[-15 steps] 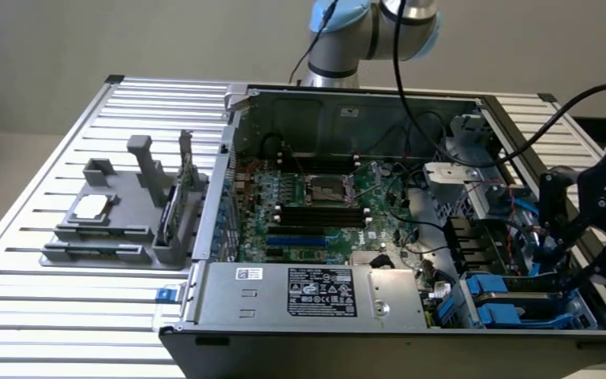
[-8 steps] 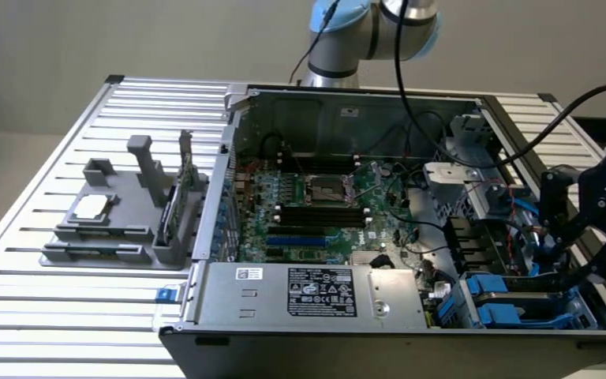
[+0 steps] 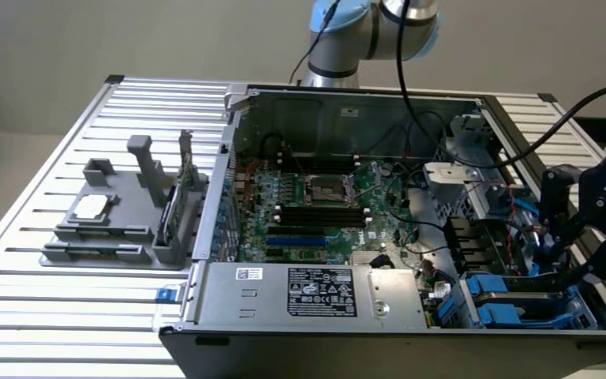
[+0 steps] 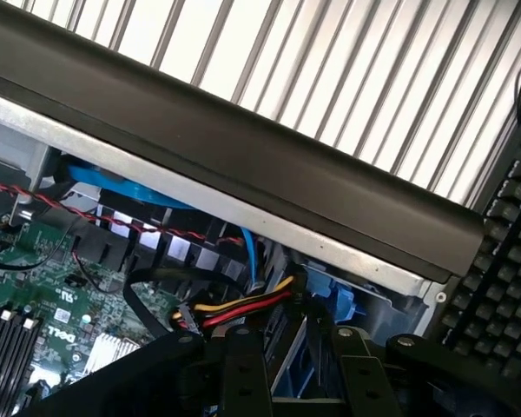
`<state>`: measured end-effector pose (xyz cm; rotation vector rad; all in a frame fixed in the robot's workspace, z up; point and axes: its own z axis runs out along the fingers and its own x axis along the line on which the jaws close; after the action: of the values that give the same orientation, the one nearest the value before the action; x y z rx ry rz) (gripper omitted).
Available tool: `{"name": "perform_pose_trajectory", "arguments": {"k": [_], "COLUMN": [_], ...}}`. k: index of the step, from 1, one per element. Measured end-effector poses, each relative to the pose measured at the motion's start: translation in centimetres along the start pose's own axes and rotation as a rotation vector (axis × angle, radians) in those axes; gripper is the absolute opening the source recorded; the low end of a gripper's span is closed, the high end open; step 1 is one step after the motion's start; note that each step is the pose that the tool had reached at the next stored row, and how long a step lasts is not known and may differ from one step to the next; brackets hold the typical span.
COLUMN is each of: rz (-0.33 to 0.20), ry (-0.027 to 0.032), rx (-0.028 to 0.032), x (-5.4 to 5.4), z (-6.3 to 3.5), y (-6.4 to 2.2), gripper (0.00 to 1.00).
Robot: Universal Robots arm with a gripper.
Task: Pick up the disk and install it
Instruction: 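Insert the first disk wire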
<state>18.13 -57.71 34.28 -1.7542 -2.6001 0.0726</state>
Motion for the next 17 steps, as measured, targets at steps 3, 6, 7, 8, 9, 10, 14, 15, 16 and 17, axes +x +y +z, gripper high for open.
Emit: {"name": "perform_pose_trajectory", "arguments": {"k": [3, 6, 7, 8, 9, 10, 14, 15, 16, 17], "rz": [0.023, 0.032, 0.034, 0.035, 0.037, 0.038, 0.042, 0.043, 0.044, 0.045], "ry": [0.0053, 0.0092, 0.0106, 0.0121, 0.014, 0.0167, 0.0496, 0.0629, 0.0748, 0.0831], "rx": [-0.0013, -0.0024, -0.0029, -0.0034, -0.0041, -0.0051, -0.0175, -0.0225, -0.027, -0.0302], "x": [0.0, -0.3, -0.5, -0.6, -0.8, -0.9, -1.1, -1.1, -1.1, -1.2], "z": [0.04, 0.07, 0.09, 0.1, 0.11, 0.13, 0.29, 0.31, 0.31, 0.31], "y": [0.0, -0.12, -0.18, -0.24, -0.29, -0.34, -0.43, -0.44, -0.45, -0.47], "gripper": [0.34, 0.34, 0.34, 0.34, 0.34, 0.34, 0.34, 0.34, 0.34, 0.34]}}
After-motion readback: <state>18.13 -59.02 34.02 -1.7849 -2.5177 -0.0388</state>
